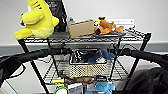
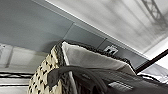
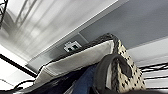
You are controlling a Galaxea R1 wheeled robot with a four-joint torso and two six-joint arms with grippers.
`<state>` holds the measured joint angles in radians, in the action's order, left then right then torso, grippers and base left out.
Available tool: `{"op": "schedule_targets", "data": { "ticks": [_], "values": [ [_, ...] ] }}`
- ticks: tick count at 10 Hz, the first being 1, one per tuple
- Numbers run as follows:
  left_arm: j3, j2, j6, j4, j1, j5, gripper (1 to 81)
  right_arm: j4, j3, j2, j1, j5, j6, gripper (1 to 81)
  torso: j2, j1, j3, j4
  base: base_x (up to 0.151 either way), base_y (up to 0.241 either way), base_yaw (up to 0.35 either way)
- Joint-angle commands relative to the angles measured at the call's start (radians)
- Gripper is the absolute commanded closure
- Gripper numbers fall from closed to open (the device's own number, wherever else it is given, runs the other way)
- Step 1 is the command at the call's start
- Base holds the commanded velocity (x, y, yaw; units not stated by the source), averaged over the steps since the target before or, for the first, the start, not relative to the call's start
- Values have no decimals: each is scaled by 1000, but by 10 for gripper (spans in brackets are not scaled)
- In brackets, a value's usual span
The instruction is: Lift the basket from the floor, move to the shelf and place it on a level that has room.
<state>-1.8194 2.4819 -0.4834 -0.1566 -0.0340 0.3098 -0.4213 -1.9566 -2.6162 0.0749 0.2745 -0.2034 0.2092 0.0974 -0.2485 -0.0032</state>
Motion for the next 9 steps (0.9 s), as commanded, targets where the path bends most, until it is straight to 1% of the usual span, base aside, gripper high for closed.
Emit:
{"op": "schedule_targets", "data": {
  "ticks": [1, 5, 6, 7, 9],
  "values": [
    [15, 0, 11, 31, 173, -47, 811, -8, -8, -6, -171, -17, 6, 811, 0, 0, 0, 0, 0, 0, 0],
    [0, 14, 11, 40, 171, -46, 811, 2, -16, -4, -169, -11, 7, 811, 0, 0, 0, 0, 0, 0, 0],
    [5, 11, 11, 40, 171, -47, 10, 7, -13, -4, -168, -9, 7, 811, 0, 0, 0, 0, 0, 0, 0],
    [8, 9, 11, 38, 171, -47, 10, 7, -14, -3, -168, -9, 7, 10, 0, 0, 0, 0, 0, 0, 0],
    [17, 6, 11, 34, 171, -49, 10, 4, -10, 2, -169, -6, 7, 10, 0, 0, 0, 0, 0, 0, 0]
  ]
}}
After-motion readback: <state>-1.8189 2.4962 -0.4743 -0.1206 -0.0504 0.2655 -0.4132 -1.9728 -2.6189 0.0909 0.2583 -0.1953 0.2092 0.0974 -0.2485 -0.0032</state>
